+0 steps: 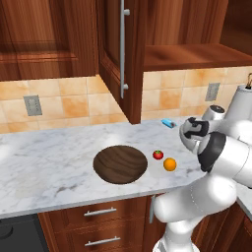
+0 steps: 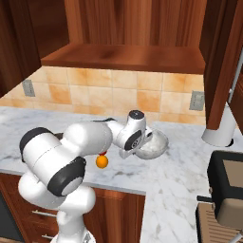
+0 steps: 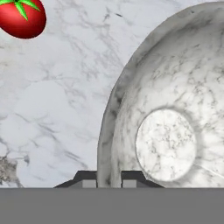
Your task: Pick both bowls and place them on the counter. Then place the tomato in one bowl and place the orange in the other bowl.
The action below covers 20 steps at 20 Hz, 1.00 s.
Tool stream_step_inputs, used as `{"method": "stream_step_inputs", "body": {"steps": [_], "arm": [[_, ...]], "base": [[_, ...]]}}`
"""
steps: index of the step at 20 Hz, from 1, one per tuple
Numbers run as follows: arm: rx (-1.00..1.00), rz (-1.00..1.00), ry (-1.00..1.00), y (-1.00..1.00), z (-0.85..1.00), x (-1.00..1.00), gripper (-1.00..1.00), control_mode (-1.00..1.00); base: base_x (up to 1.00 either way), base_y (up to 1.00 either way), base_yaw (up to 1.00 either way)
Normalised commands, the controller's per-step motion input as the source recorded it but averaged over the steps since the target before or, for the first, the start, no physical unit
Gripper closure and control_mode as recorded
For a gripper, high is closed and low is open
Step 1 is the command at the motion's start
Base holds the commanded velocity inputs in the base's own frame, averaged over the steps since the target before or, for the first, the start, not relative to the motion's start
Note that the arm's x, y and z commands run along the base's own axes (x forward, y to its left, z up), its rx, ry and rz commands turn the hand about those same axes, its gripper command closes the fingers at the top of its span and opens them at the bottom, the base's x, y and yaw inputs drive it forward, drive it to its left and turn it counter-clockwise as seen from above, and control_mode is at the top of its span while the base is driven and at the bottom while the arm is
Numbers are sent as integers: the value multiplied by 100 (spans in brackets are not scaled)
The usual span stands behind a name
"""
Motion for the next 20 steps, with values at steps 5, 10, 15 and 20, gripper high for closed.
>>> {"method": "stream_step_inputs", "body": {"steps": [5, 10, 15, 20], "arm": [[0, 0, 4, -1, -36, 1, 100, -100], [0, 0, 5, 0, -26, 0, -100, -100], [0, 0, 2, 0, -6, -2, -100, -100], [0, 0, -2, 2, 21, -14, -100, -100]], "base": [[0, 0, 0], [0, 0, 0], [0, 0, 0], [0, 0, 0]]}}
